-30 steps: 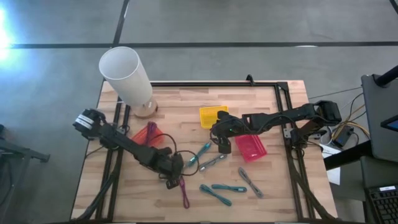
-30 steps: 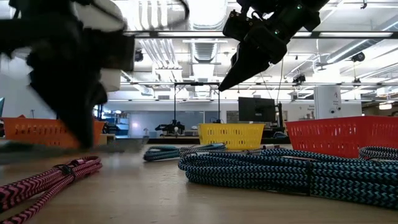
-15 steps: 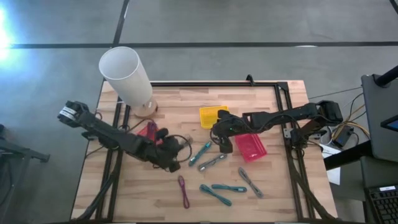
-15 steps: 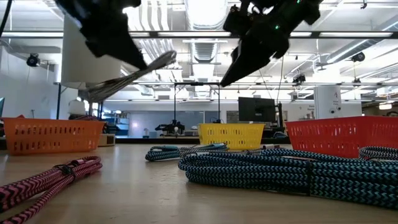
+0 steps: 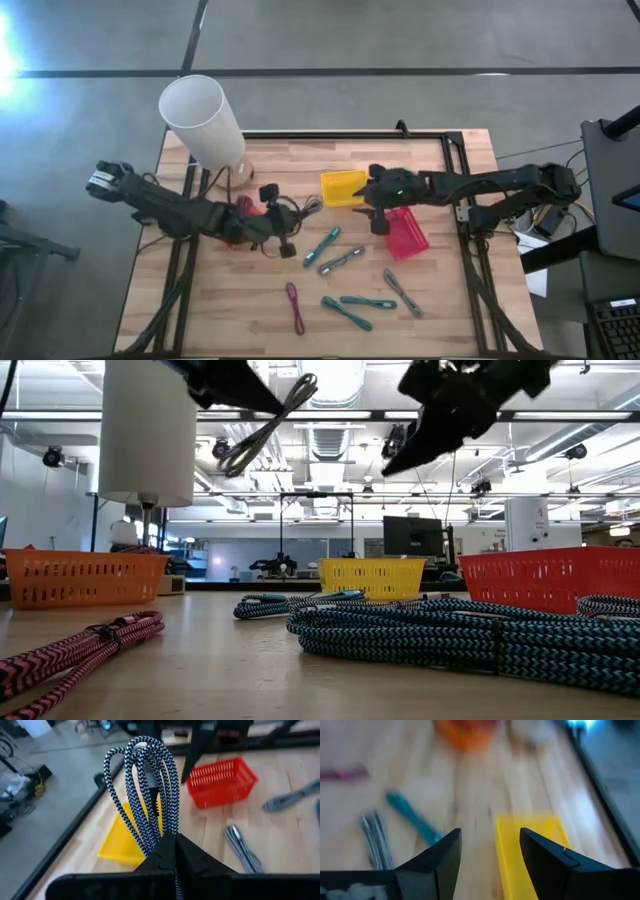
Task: Pick & Place USB Port
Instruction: Put the left white patterned charger cable into the yellow bin
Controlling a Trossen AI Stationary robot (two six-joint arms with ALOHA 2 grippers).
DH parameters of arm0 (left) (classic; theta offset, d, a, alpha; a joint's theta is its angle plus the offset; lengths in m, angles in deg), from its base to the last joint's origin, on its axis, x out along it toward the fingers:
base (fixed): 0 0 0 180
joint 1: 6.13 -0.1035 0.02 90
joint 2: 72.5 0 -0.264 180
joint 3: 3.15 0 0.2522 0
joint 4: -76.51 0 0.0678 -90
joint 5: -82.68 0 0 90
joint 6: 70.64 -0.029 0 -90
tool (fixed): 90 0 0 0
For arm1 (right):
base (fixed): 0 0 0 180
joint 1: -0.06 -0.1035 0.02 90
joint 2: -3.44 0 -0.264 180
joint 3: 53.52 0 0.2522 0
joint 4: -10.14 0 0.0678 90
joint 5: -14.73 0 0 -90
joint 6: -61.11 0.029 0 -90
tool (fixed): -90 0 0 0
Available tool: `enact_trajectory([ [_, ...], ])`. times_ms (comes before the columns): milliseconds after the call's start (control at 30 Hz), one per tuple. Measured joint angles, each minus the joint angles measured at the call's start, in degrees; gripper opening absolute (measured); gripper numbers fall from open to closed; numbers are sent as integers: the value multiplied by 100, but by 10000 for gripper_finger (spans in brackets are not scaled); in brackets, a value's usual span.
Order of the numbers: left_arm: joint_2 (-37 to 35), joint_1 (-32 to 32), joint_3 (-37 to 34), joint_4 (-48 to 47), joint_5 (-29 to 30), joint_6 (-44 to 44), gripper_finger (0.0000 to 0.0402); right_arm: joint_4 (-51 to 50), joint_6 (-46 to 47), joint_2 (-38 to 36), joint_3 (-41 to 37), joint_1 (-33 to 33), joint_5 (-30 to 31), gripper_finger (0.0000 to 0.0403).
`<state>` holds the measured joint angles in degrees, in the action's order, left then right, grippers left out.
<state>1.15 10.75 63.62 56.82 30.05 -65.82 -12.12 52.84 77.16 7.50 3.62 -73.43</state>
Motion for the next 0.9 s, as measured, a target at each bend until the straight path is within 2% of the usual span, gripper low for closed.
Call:
enact_trajectory([
  [67, 26, -175, -31, 408, -143, -200, 0, 1281, -342, -117, -388, 175, -762, 199],
  [133, 82, -401, -140, 1125, -575, -508, 0, 2352, -418, -146, -696, 333, -1488, 199],
  [167, 111, -499, -227, 1481, -857, -699, 0, 2799, -367, -139, -798, 400, -1691, 199],
  [233, 193, -715, -394, 2282, -1430, -1072, 0, 3195, -177, -128, -911, 495, -1687, 199],
  [367, 397, -1097, -639, 3722, -2160, -1456, 0, 3255, 148, -87, -917, 602, -1568, 199],
  [567, 889, -1501, -718, 4834, -3026, -1526, 0, 3312, 323, 297, -663, 589, -1578, 199],
  [800, 1349, -1566, -558, 4849, -3026, -1556, 1, 3273, 569, 808, -330, 587, -1486, 199],
  [900, 1381, -1565, -546, 4825, -2784, -1566, 1, 3181, 552, 813, -323, 589, -1477, 196],
])
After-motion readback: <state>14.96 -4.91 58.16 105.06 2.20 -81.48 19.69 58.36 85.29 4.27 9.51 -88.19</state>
